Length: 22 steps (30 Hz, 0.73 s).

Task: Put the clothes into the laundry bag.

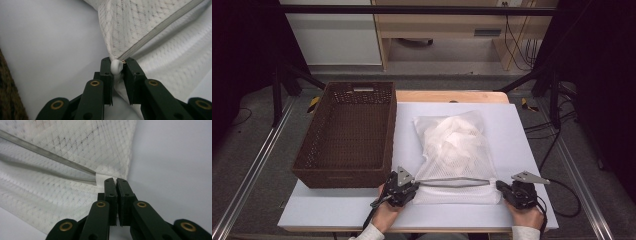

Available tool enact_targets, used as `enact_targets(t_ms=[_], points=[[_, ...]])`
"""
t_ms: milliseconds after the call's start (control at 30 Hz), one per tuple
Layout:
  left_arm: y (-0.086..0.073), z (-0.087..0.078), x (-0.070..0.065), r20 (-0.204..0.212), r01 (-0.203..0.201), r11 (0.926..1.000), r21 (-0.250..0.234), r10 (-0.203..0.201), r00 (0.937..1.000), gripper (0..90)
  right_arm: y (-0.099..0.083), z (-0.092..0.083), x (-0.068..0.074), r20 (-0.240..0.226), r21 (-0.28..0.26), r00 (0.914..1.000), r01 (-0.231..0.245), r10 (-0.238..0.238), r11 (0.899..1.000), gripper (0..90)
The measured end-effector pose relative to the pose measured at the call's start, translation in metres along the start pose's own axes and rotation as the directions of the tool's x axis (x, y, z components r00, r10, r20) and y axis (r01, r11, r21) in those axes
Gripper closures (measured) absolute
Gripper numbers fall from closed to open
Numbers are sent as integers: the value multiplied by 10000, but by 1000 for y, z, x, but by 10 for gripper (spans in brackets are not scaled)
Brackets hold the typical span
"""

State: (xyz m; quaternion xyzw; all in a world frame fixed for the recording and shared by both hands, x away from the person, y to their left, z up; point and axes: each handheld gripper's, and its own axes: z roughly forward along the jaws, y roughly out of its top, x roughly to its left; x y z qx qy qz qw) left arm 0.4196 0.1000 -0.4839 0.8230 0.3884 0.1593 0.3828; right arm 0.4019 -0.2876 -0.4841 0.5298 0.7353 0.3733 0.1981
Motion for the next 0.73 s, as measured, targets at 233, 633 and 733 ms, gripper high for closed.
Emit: enact_targets(t_ms=[233,633,733], points=[[1,-6,-3,46,-433,9986,-306,435,9990,693,-3,-4,-3,-308,-100,9995,77,-80,9999,793],[22,-47,-3,761,-830,9773,-1949,995,9921,299,23,-20,-7,-30,-2691,9996,275,-294,9627,217],[24,-49,-4,829,-1033,9774,-1847,1202,9893,288,25,-21,-8,-30,-2725,9997,231,-249,9619,203]])
